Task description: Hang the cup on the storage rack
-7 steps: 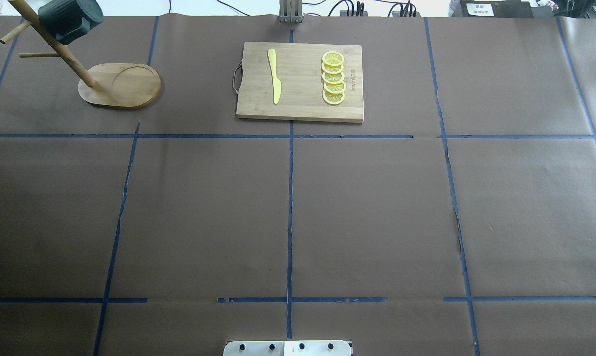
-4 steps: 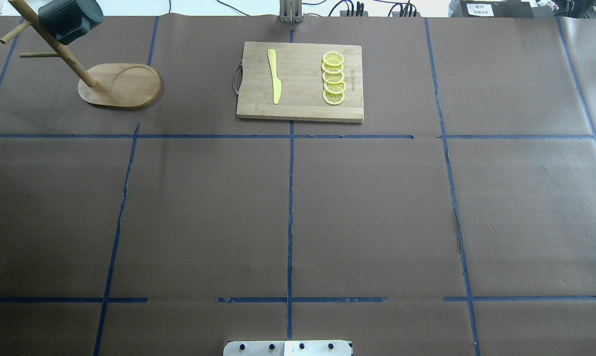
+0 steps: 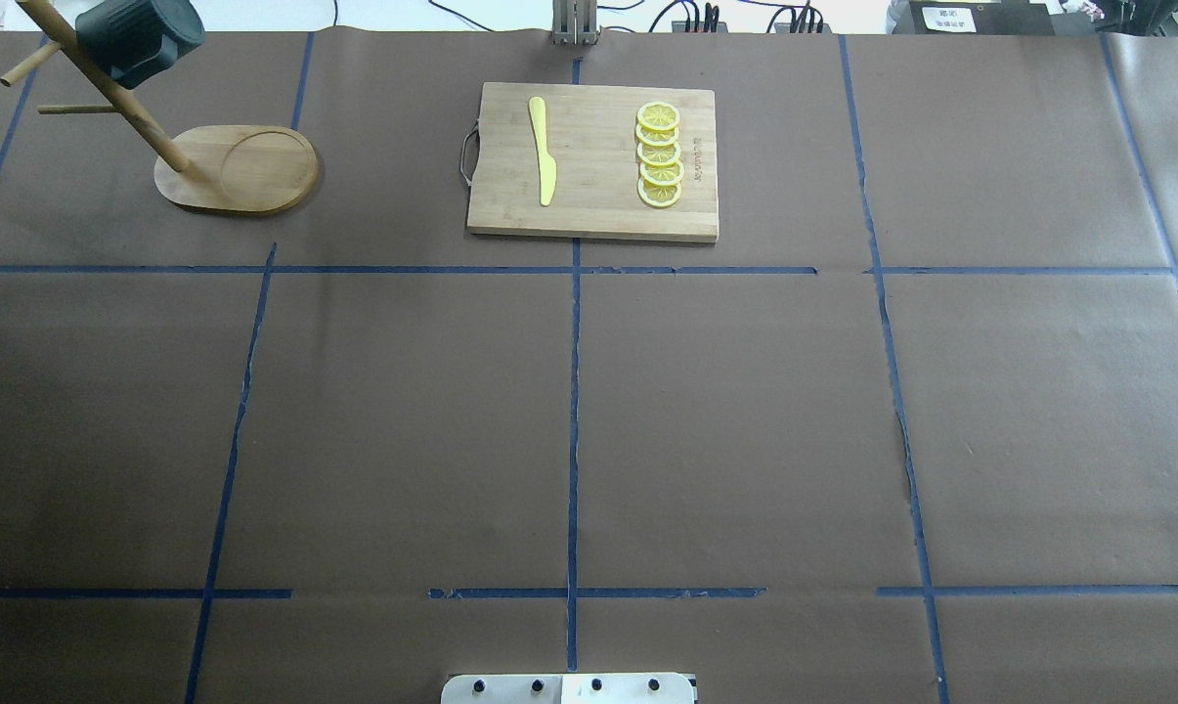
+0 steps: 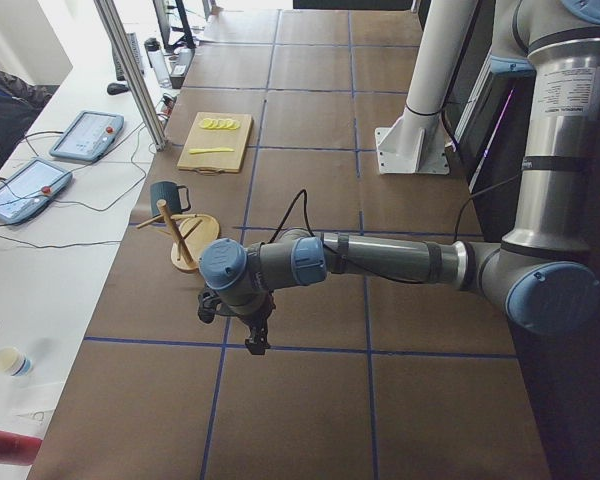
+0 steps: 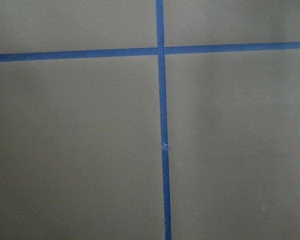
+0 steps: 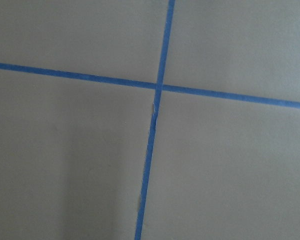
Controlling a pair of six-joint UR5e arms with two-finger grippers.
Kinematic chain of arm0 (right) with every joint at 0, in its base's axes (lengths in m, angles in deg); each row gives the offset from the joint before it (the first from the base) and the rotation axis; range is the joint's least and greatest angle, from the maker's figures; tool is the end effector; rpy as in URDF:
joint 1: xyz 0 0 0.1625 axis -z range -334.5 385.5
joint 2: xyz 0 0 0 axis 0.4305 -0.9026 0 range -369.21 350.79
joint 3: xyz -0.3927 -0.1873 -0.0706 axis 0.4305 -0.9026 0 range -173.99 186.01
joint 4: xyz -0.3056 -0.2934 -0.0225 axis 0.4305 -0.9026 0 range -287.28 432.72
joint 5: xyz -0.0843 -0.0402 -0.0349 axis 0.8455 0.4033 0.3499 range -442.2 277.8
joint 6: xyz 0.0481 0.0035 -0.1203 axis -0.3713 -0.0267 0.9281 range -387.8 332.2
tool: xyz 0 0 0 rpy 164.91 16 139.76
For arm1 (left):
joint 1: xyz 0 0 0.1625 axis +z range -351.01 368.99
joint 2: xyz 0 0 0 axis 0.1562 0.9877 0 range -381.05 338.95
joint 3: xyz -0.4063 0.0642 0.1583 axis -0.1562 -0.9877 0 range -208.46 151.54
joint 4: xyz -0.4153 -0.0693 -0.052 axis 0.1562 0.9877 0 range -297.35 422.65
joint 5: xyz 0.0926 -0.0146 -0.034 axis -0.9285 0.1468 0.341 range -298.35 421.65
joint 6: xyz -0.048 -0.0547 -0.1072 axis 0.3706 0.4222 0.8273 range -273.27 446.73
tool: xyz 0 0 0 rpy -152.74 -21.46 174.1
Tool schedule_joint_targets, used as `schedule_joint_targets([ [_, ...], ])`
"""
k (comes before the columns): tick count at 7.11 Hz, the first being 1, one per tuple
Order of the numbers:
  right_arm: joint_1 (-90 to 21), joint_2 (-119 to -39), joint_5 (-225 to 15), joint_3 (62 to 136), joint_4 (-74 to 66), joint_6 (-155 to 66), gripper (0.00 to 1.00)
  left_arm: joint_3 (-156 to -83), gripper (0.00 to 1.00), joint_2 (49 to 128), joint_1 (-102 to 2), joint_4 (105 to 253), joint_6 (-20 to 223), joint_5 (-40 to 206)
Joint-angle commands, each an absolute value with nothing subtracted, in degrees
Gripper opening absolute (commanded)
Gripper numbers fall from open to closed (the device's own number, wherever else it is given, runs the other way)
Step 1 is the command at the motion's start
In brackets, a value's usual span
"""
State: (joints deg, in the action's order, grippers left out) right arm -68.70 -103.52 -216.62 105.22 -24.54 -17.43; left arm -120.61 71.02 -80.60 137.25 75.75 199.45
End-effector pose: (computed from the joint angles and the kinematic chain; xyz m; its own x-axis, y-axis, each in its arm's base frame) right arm 0.0764 -0.4597 0.6642 0.7118 -0.0997 0.6953 0.0559 0.9948 0.0854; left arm -0.0337 -0.4988 0.6781 0.6590 0.0507 -0.7504 -0.1352 0.9895 -0.0519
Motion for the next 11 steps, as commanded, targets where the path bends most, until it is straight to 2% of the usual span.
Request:
schedule_joint_targets([
  [1, -71.7, -104.7, -217.3, 100.3, -24.3, -16.6, 1.00, -120.7, 1.00, 71.4, -81.0, 137.3, 75.7, 199.5],
  [11, -71.8, -104.4, -217.1, 100.1, -24.3, -17.2, 1.00, -119.3, 1.00, 70.9, -81.0, 139.9, 75.7, 199.6],
])
